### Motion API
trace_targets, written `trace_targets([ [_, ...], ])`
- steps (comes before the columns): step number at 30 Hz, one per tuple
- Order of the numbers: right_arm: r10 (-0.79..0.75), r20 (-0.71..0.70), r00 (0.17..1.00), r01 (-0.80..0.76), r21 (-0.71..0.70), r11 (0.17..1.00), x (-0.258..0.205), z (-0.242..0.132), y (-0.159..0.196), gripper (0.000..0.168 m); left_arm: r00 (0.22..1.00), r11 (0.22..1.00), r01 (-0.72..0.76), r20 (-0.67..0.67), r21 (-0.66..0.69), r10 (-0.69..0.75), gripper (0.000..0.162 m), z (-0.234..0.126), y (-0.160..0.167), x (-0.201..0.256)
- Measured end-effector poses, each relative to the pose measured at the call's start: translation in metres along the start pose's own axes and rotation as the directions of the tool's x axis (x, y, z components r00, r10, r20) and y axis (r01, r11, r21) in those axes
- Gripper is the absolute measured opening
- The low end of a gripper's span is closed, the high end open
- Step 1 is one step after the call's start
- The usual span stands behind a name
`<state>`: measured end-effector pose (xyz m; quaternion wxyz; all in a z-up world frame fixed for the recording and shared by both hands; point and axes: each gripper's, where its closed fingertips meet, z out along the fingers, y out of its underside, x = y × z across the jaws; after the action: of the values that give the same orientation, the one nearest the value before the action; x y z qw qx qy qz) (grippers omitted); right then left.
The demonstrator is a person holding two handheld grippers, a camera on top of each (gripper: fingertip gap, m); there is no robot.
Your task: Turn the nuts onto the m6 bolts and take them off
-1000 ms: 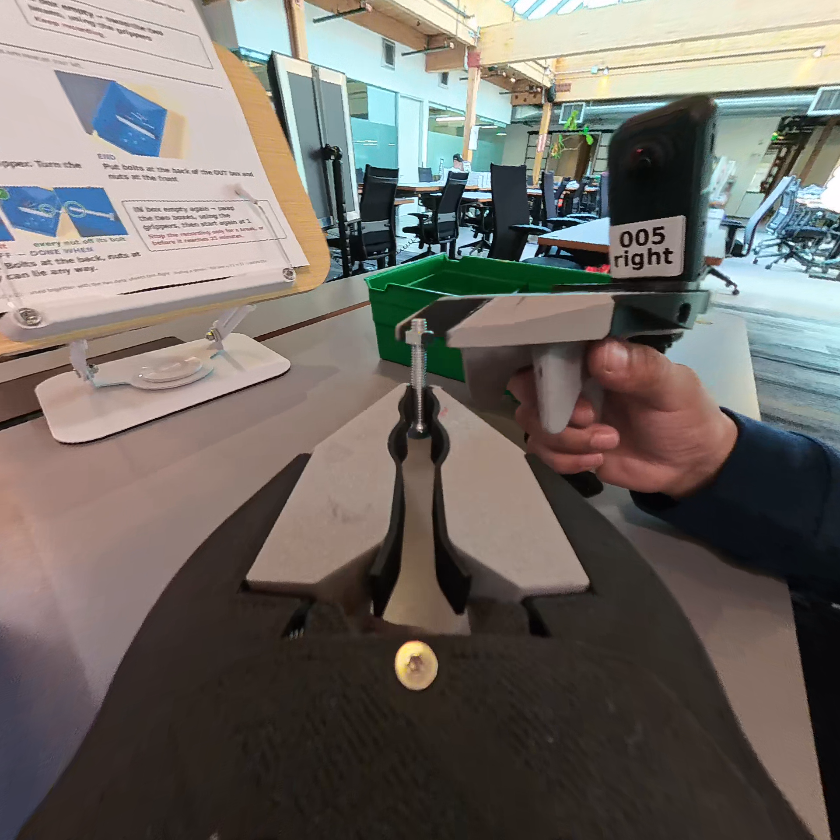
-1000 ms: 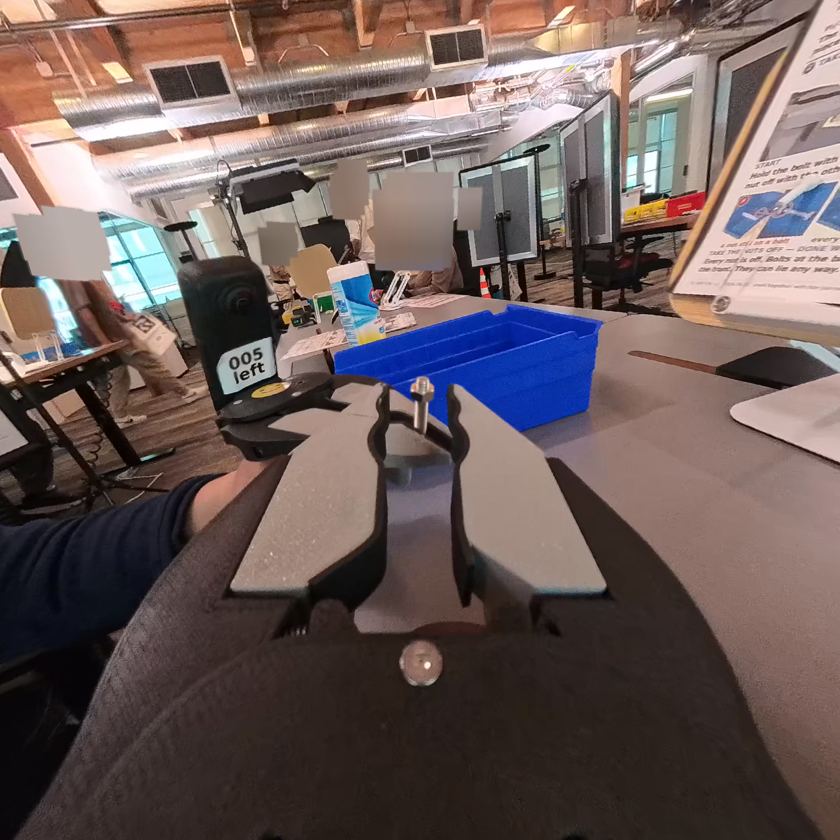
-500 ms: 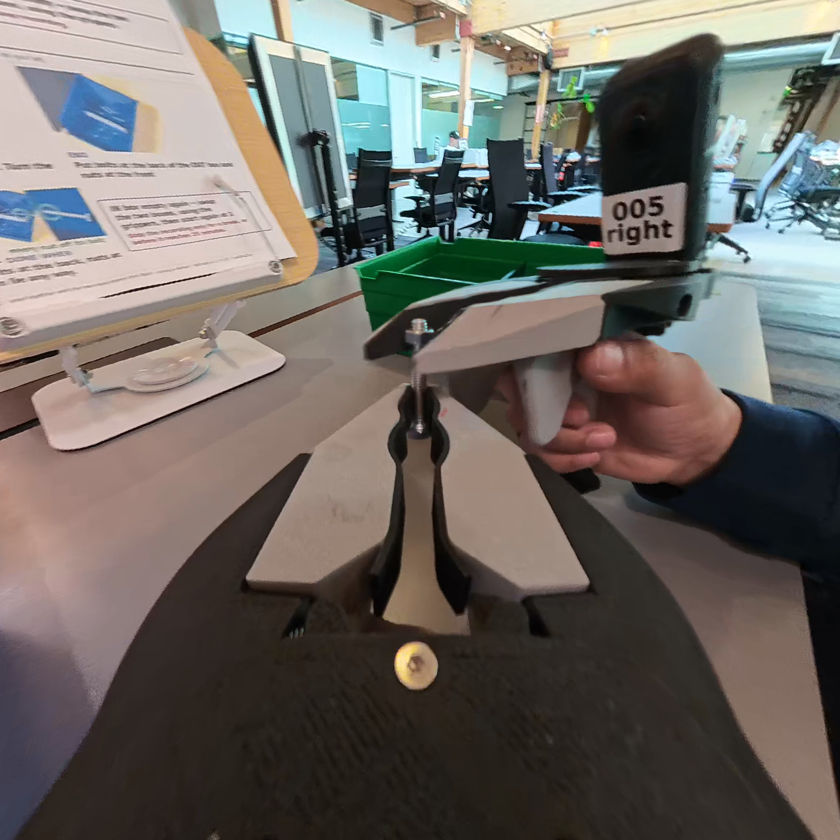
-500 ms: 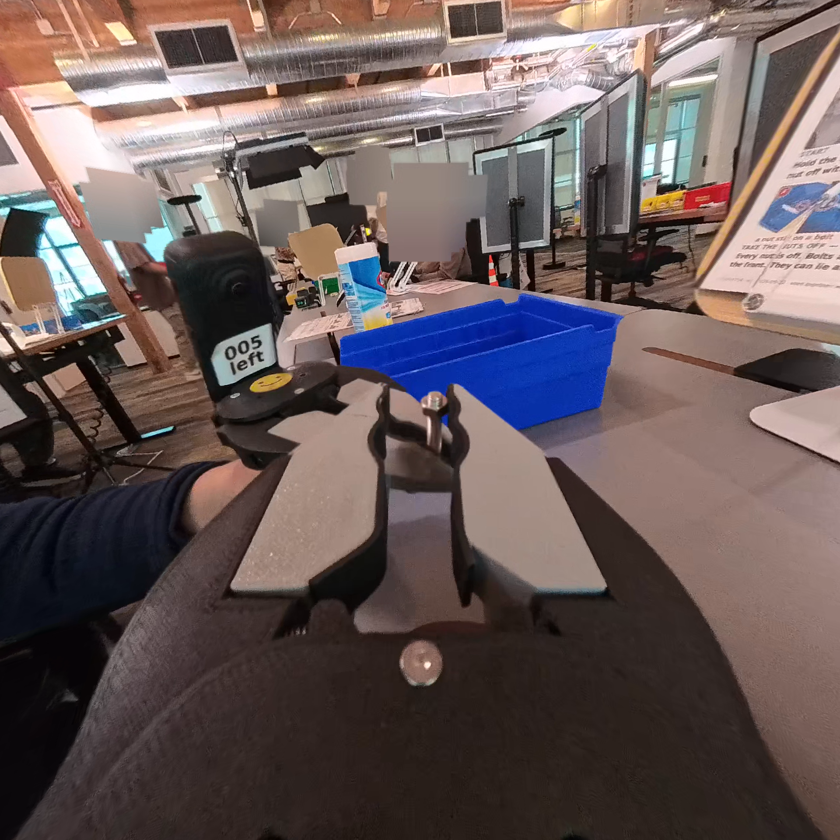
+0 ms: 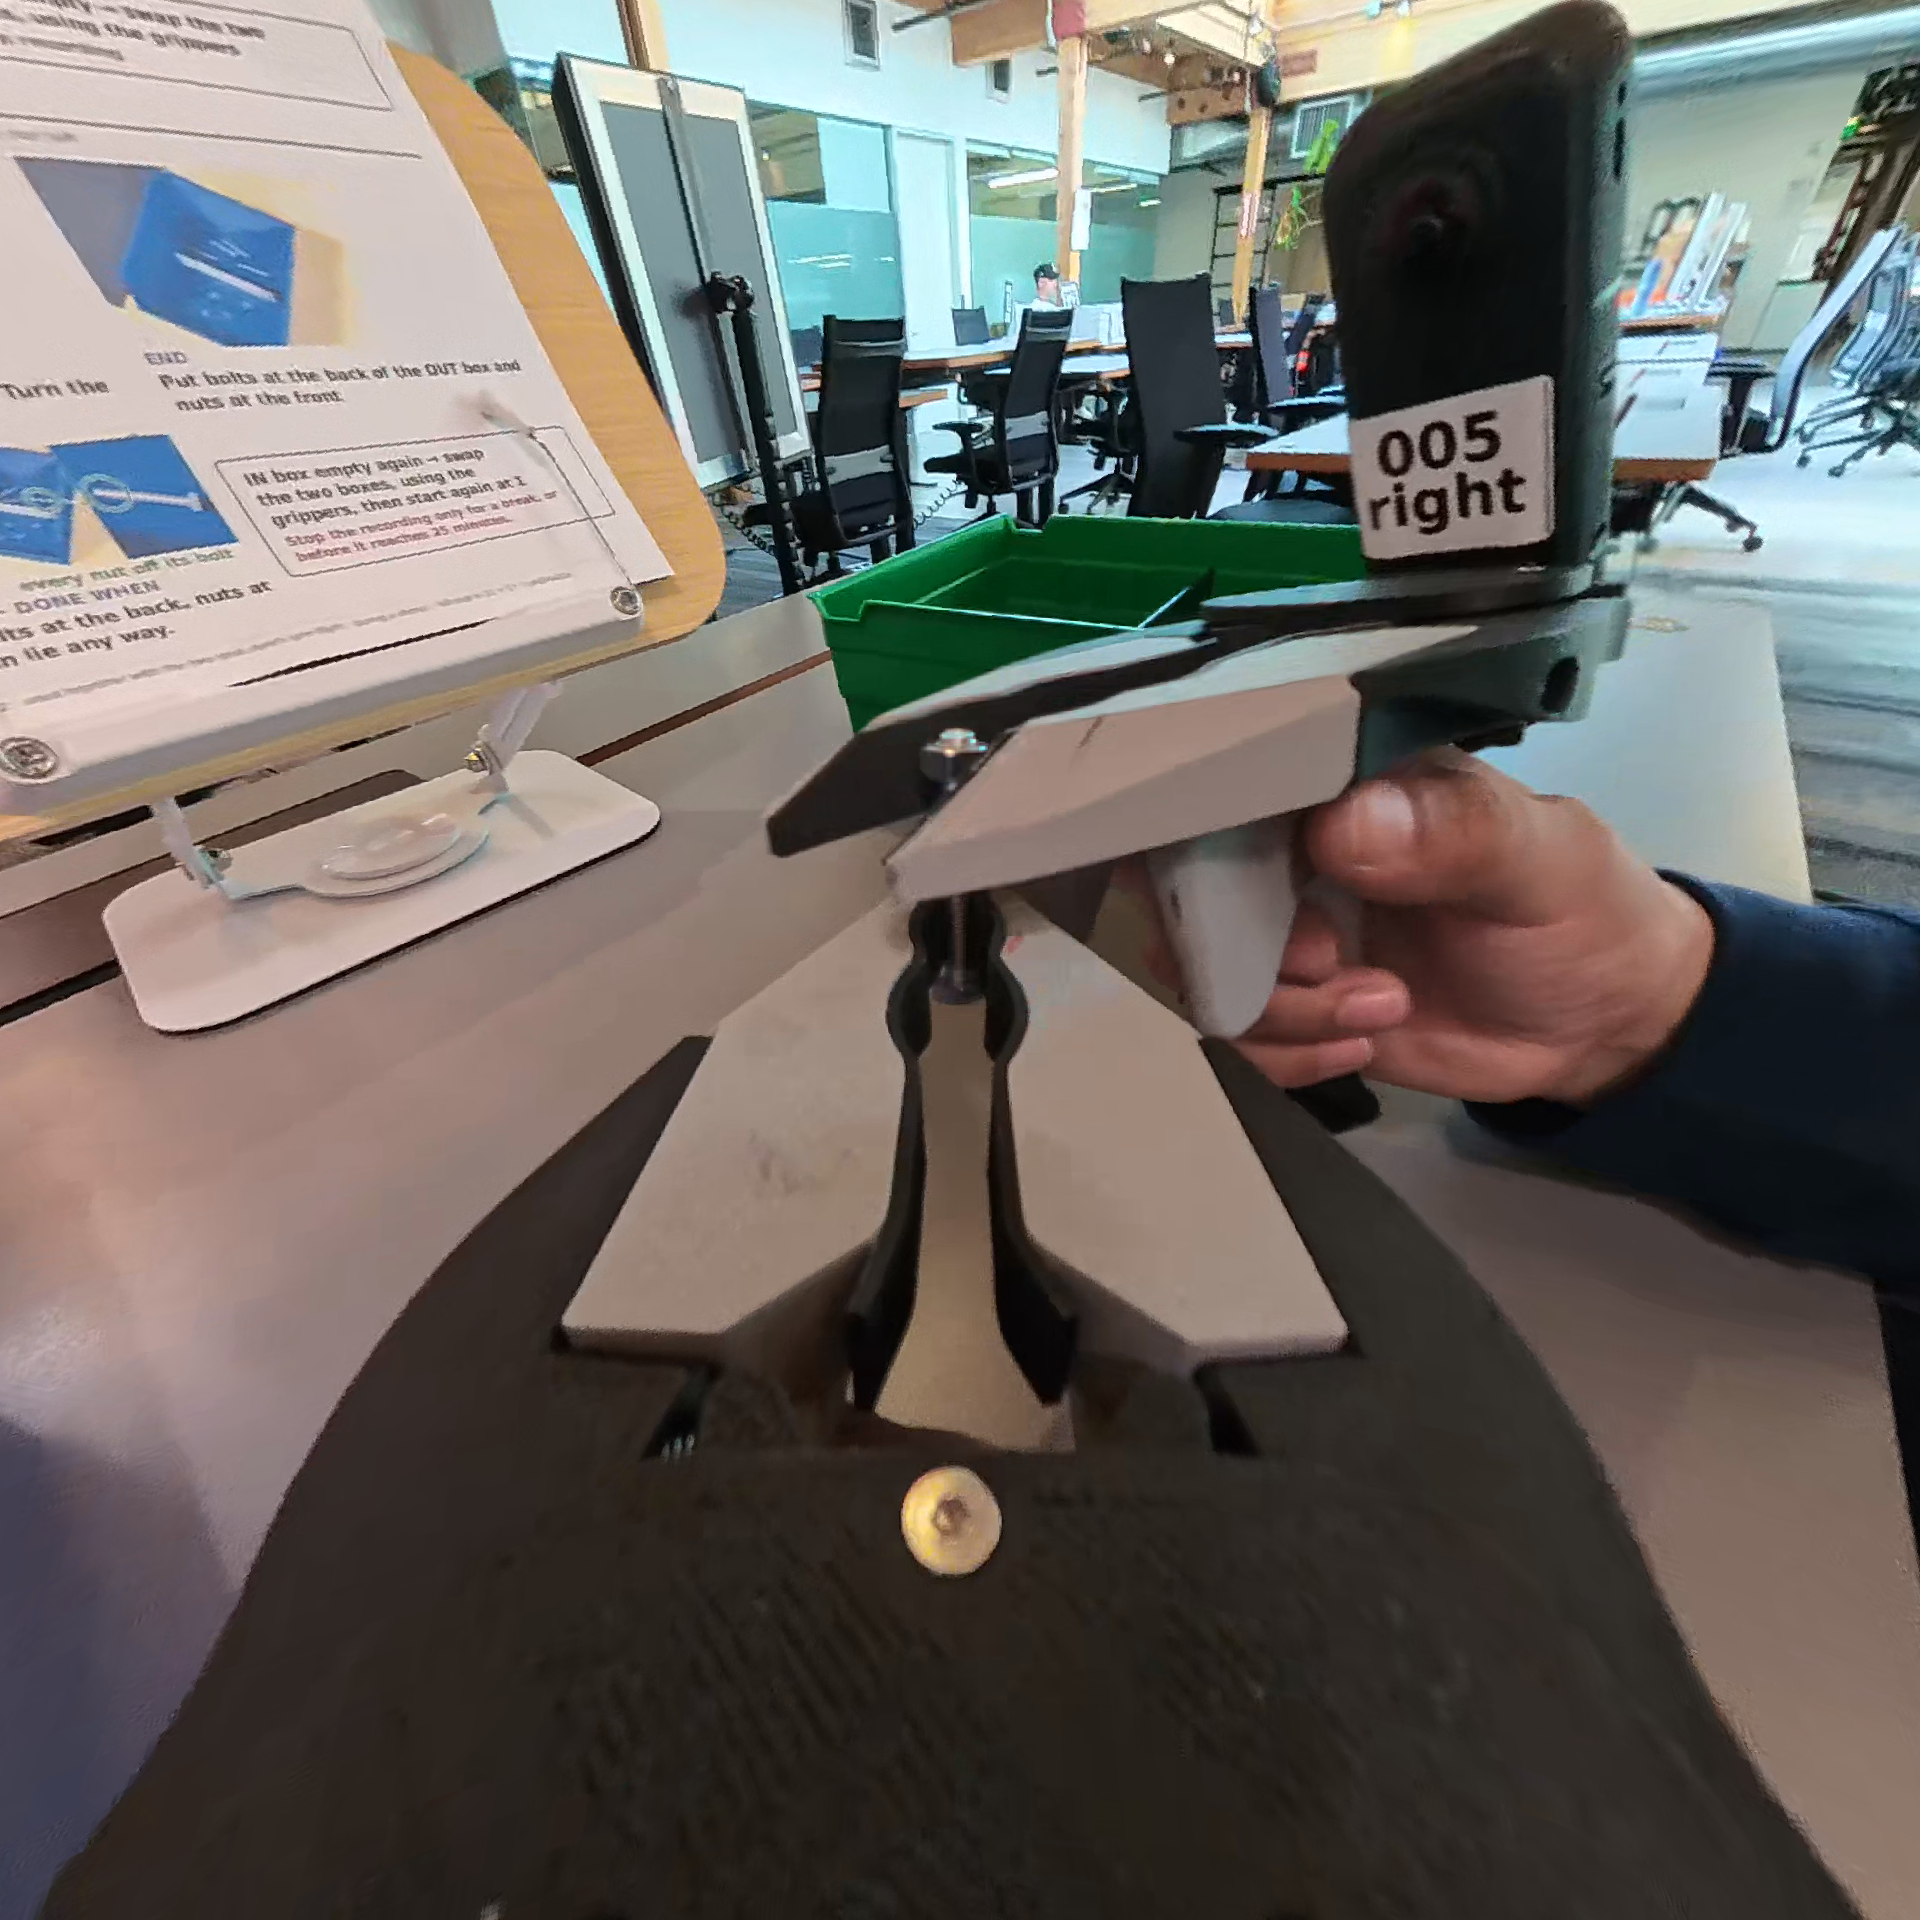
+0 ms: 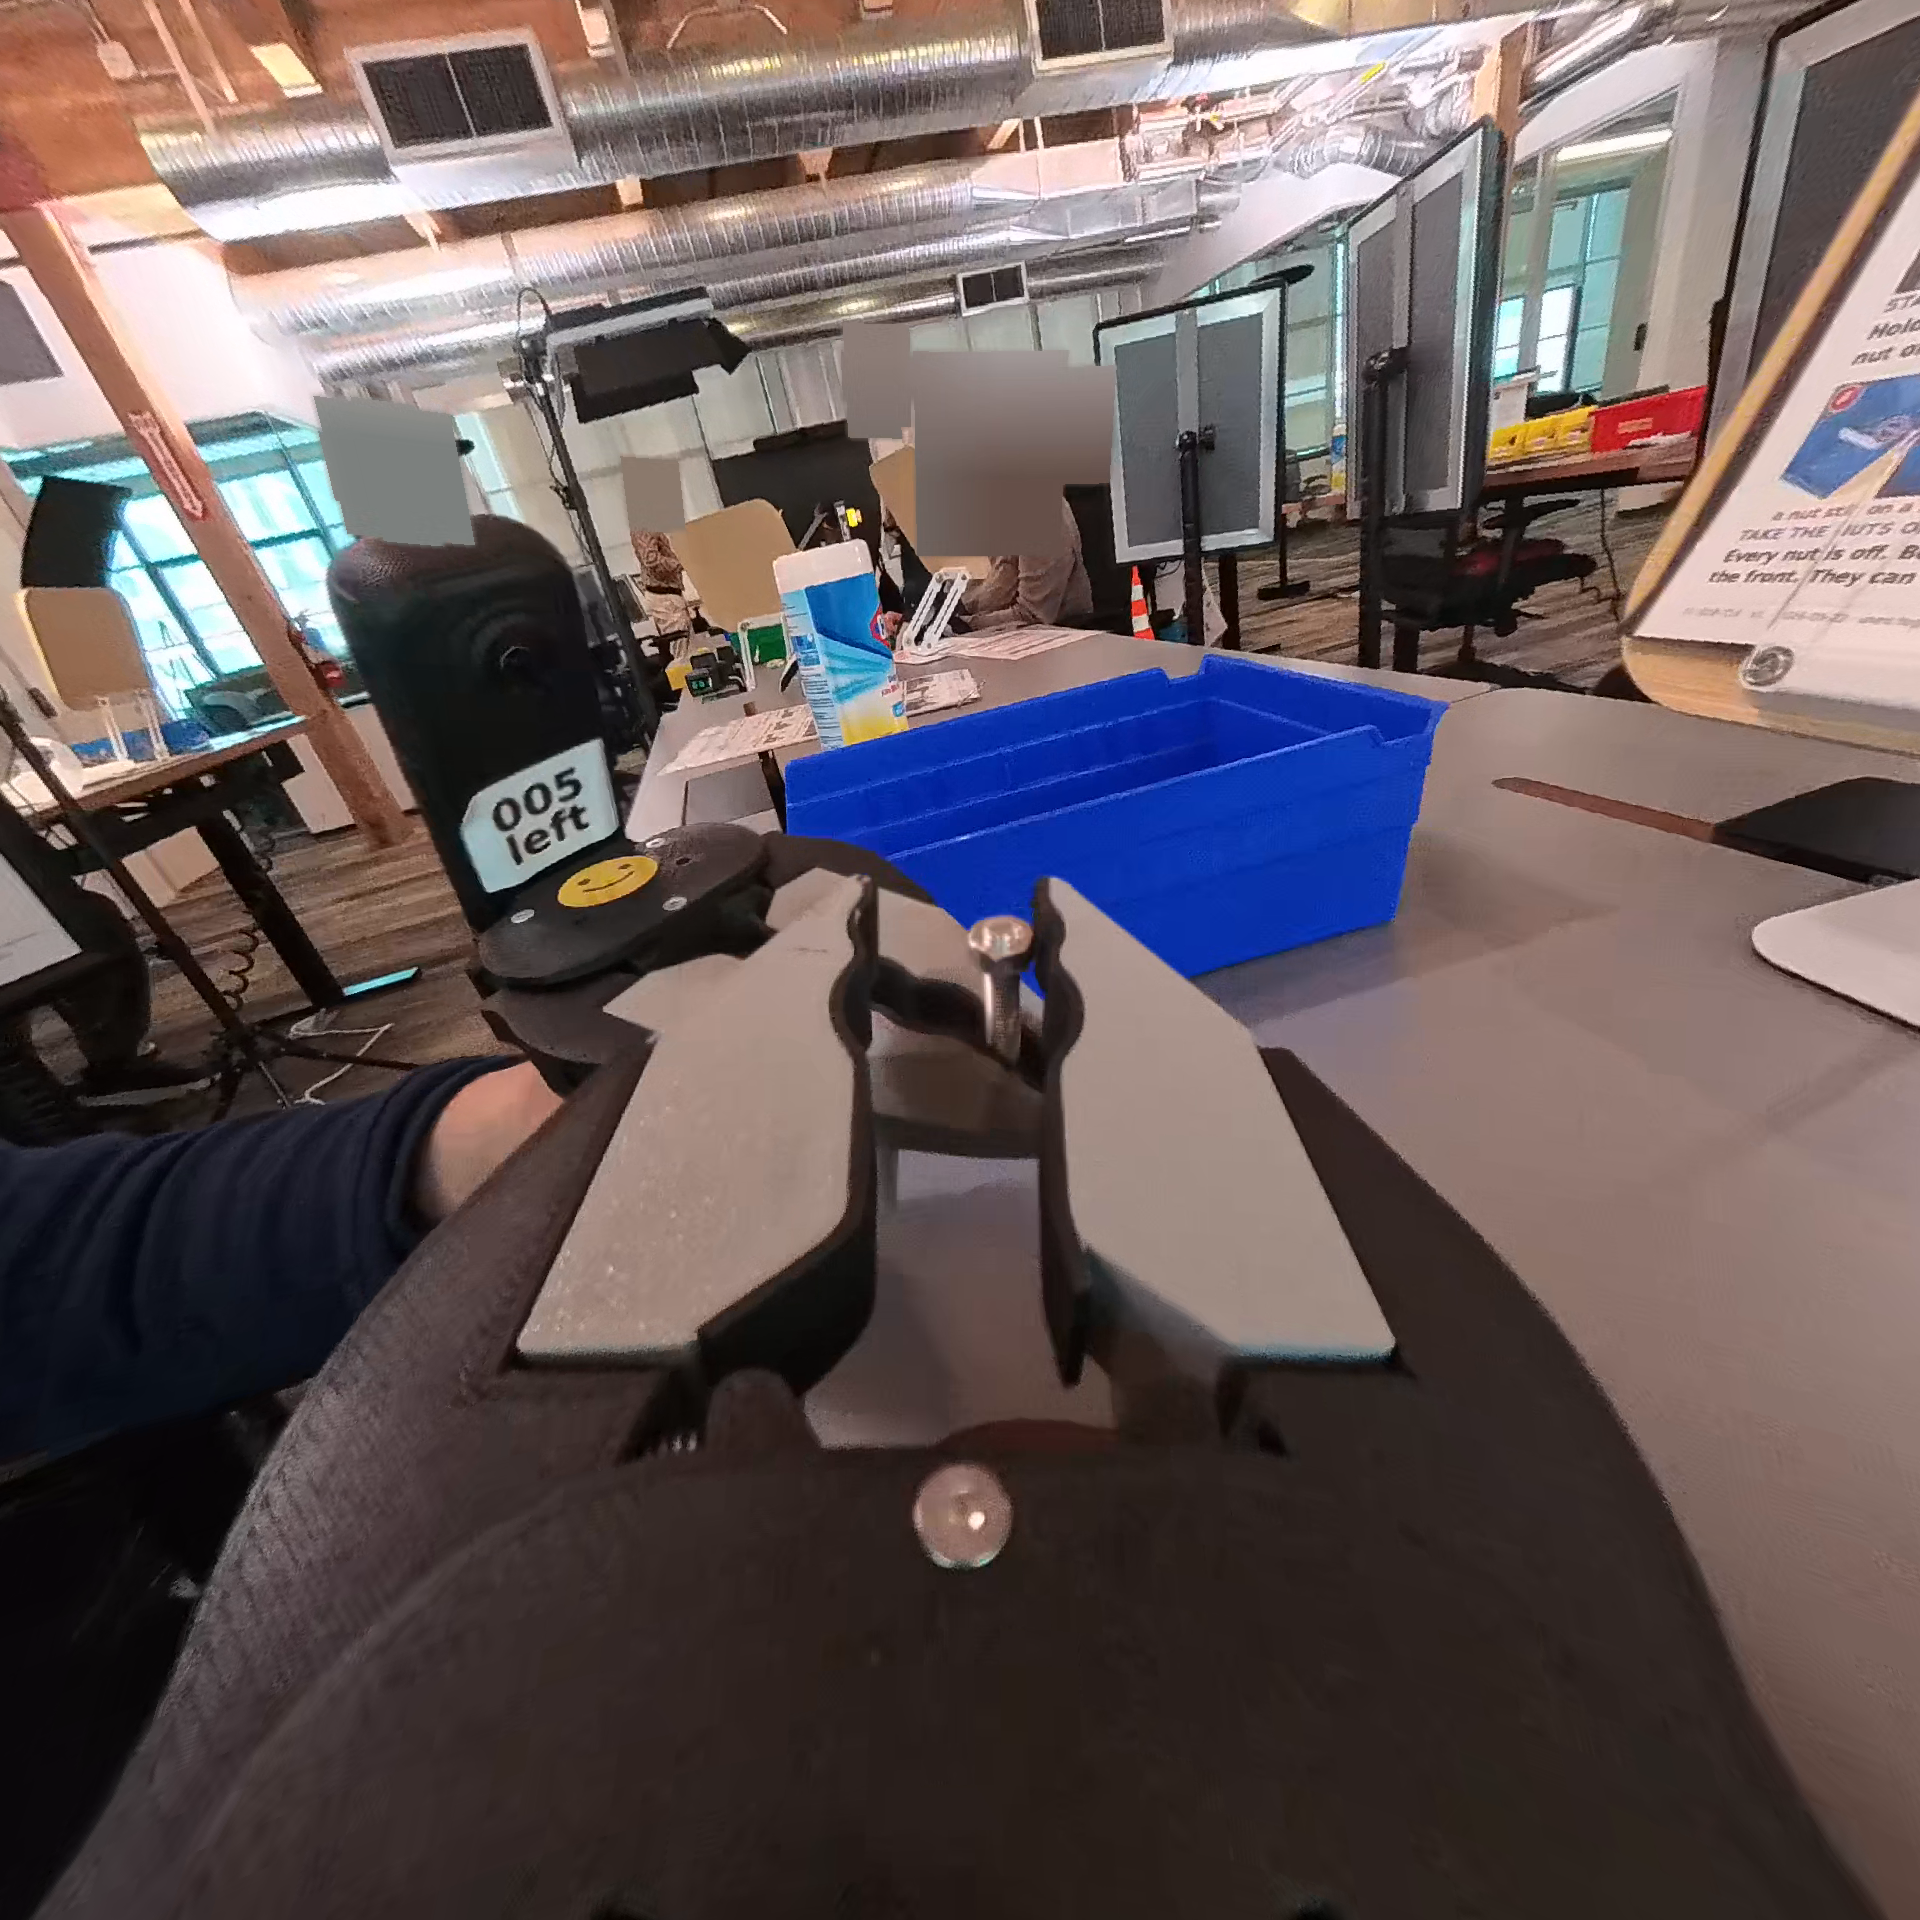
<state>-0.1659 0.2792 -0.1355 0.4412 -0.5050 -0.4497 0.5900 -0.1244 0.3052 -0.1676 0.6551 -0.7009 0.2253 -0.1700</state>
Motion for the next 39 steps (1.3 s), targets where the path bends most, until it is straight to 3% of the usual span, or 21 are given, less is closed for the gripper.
trace_targets([
  [8,-0.006,-0.031,0.999,0.008,0.037,0.999,0.008,-0.013,-0.009,0.010,0.995,0.998,0.068,0.066,0.011,-0.069,0.002,-0.006,0.000,-0.021],
  [15,-0.023,-0.030,0.999,0.022,-0.038,0.999,0.005,0.000,0.007,0.020,1.000,0.999,-0.010,0.026,-0.033,0.011,0.002,0.001,0.006,-0.005],
  [21,-0.014,-0.066,0.998,0.014,-0.002,1.000,0.013,-0.009,-0.001,0.018,0.997,0.999,0.040,0.073,-0.021,-0.038,0.002,-0.003,0.005,-0.019],
  [29,-0.055,-0.065,0.996,0.050,-0.071,0.996,0.010,0.001,0.012,0.013,0.999,0.998,-0.024,0.030,-0.053,0.026,0.002,0.001,0.009,-0.005],
  [35,-0.013,-0.065,0.998,0.013,-0.015,1.000,0.013,-0.007,0.001,0.017,0.997,0.998,0.060,0.058,-0.031,-0.058,0.002,-0.003,0.006,-0.018],
  [39,-0.041,-0.055,0.998,0.039,-0.039,0.998,0.009,-0.002,0.006,0.018,0.999,0.998,0.032,0.026,-0.048,-0.030,0.002,0.000,0.009,-0.009],
])
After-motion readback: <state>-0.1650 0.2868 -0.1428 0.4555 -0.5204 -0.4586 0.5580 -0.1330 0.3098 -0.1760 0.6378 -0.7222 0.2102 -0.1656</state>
